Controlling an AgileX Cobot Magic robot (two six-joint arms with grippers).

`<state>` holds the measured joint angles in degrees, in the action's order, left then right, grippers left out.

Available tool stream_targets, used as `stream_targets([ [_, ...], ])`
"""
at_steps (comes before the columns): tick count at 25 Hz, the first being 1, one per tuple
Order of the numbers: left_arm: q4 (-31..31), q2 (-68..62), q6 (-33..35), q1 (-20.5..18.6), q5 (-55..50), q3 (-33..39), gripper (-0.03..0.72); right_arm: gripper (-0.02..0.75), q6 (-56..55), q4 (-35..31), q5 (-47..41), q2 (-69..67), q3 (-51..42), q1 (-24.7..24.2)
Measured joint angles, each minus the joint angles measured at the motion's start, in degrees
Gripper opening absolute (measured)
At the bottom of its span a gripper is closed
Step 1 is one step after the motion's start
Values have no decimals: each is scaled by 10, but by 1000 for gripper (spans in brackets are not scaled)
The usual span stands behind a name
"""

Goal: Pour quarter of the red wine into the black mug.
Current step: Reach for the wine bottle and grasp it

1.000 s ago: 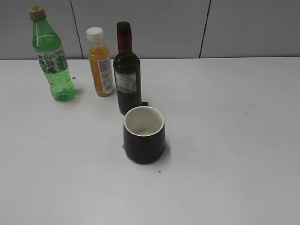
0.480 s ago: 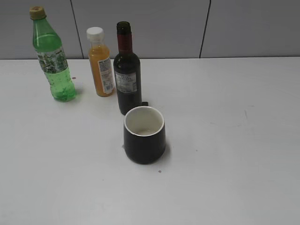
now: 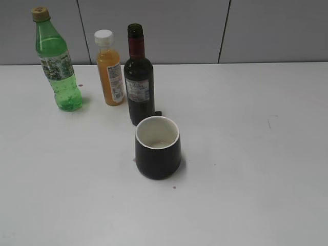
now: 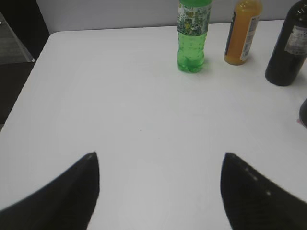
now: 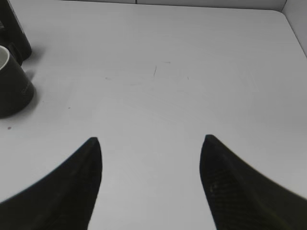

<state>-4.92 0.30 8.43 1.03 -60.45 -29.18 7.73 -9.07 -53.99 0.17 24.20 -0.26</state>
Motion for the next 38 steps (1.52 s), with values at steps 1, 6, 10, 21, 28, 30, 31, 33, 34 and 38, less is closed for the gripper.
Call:
stream_targets([
  [1,0,0,0,0,0,0,587,493,0,0,0,0,0,0],
  [6,0,0,0,0,0,0,587,493,0,0,0,0,0,0],
  [10,0,0,0,0,0,0,587,493,0,0,0,0,0,0],
  [21,-2,0,0,0,0,0,587,493,0,0,0,0,0,12],
  [28,-2,-1,0,0,8,-4,668,493,0,0,0,0,0,12],
  [30,-4,-9,0,0,25,-9,680,493,0,0,0,0,0,12],
  [31,-6,-16,0,0,41,-11,682,493,0,0,0,0,0,12],
  [33,-15,-37,2,0,92,-12,683,493,0,0,0,0,0,12],
  [34,-20,-50,5,0,117,-12,683,493,0,-1,0,0,0,12],
  [38,-26,-115,21,0,238,-12,676,493,0,-13,0,0,0,12],
])
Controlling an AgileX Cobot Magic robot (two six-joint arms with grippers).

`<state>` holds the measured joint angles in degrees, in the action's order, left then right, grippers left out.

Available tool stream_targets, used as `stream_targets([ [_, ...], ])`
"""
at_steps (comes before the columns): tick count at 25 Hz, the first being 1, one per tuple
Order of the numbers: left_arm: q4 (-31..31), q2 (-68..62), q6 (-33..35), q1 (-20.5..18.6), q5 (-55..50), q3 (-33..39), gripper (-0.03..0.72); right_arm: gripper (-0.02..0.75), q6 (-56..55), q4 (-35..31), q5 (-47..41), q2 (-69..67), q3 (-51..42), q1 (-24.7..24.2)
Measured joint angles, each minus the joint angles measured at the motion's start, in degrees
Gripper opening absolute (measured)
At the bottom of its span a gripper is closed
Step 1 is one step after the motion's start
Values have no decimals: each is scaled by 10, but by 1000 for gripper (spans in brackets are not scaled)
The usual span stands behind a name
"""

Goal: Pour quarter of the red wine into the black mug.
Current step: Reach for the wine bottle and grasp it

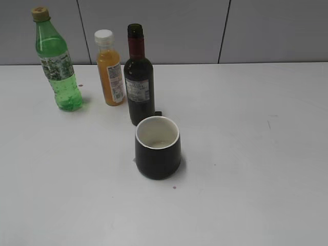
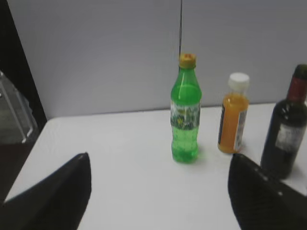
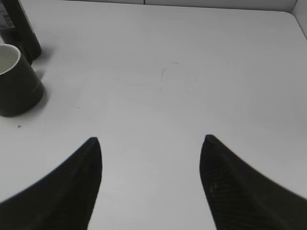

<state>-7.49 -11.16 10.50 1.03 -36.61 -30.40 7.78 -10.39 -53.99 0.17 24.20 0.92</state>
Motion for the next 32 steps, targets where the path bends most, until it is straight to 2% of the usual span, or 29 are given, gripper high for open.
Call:
stream_targets([
  [11,-18,-205,10,0,378,0,636,493,0,-6,0,0,0,0],
  [17,-18,-326,3,0,525,0,615,493,0,-7,0,0,0,0],
  [20,-4,-376,-28,0,583,0,608,493,0,-7,0,0,0,0],
  [23,48,-417,-97,0,637,0,603,493,0,-7,0,0,0,0],
  [28,202,-486,-220,0,721,0,600,493,0,-7,0,0,0,0],
  [32,298,-528,-259,0,753,0,589,493,0,-7,0,0,0,0],
])
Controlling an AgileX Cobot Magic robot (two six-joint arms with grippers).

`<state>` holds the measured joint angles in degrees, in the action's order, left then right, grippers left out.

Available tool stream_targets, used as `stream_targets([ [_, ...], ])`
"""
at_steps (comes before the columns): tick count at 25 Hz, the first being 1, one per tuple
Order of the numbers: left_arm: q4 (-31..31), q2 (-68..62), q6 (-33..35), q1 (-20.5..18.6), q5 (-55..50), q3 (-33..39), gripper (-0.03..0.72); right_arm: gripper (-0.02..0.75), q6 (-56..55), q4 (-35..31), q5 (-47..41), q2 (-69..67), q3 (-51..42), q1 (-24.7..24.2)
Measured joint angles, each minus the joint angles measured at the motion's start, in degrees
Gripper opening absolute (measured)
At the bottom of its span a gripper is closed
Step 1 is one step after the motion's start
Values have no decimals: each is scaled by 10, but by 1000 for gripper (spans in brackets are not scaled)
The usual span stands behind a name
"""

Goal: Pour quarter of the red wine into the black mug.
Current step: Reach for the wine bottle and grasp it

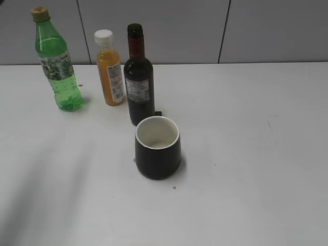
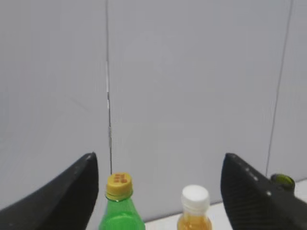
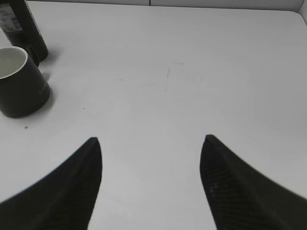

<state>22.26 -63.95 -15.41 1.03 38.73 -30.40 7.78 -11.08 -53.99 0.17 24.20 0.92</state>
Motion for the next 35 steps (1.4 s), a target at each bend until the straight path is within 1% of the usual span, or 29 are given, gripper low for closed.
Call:
stream_targets([
  [4,80,-39,-4,0,9,0,587,493,0,0,0,0,0,0],
  [6,111,-56,-4,0,24,0,587,493,0,-1,0,0,0,0],
  [13,169,-121,-8,0,72,0,591,493,0,-1,0,0,0,0],
  [14,180,-133,-8,0,83,0,598,493,0,-1,0,0,0,0],
  [16,195,-154,-16,0,108,0,641,493,0,-1,0,0,0,0],
  [19,207,-190,-29,0,122,0,681,493,0,-1,0,0,0,0],
  [21,220,-213,-31,0,133,0,689,493,0,-1,0,0,0,0],
  [23,219,-232,-32,6,143,-1,691,493,0,-1,0,0,0,0],
  [30,199,-304,-32,67,129,-41,692,493,0,-1,0,0,0,0],
  [35,190,-366,-32,87,119,-88,692,493,0,-1,0,0,0,0],
])
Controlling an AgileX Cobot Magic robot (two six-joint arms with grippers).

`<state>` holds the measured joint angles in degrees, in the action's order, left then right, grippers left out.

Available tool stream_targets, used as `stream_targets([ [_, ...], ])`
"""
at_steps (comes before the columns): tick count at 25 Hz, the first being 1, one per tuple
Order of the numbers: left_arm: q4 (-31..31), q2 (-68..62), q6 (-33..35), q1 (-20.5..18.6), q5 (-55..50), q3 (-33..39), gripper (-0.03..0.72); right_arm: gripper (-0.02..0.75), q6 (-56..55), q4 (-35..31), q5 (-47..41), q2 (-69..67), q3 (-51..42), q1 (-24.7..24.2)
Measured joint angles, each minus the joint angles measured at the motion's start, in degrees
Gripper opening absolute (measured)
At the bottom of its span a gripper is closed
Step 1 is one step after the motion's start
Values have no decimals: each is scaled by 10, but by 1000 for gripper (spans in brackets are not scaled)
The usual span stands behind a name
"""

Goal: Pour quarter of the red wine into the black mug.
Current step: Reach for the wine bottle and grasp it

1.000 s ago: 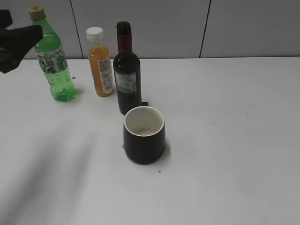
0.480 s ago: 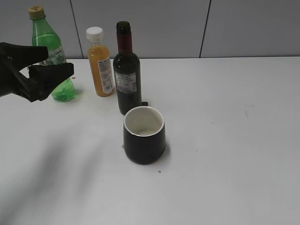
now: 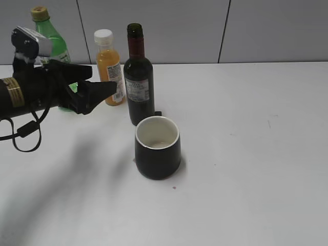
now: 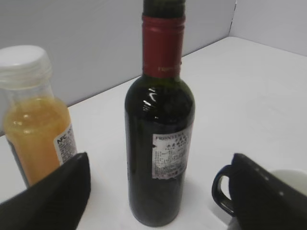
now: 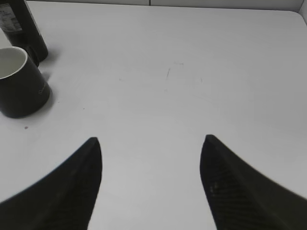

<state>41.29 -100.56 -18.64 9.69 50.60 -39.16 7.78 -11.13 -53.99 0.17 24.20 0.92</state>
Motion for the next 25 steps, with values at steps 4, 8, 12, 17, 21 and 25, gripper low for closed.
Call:
stream_targets([
  [4,-5,-38,0,6,-4,-36,692,493,0,0,0,0,0,0],
  [8,-2,-71,0,20,-5,-63,692,493,0,0,0,0,0,0],
  [12,-1,-99,0,45,-5,-89,692,493,0,0,0,0,0,0],
  [17,-23,-128,0,64,-20,-122,692,493,0,0,0,0,0,0],
  [21,-37,-147,0,65,-25,-142,692,493,0,0,0,0,0,0],
  [25,-42,-158,0,65,-27,-149,692,493,0,0,0,0,0,0],
])
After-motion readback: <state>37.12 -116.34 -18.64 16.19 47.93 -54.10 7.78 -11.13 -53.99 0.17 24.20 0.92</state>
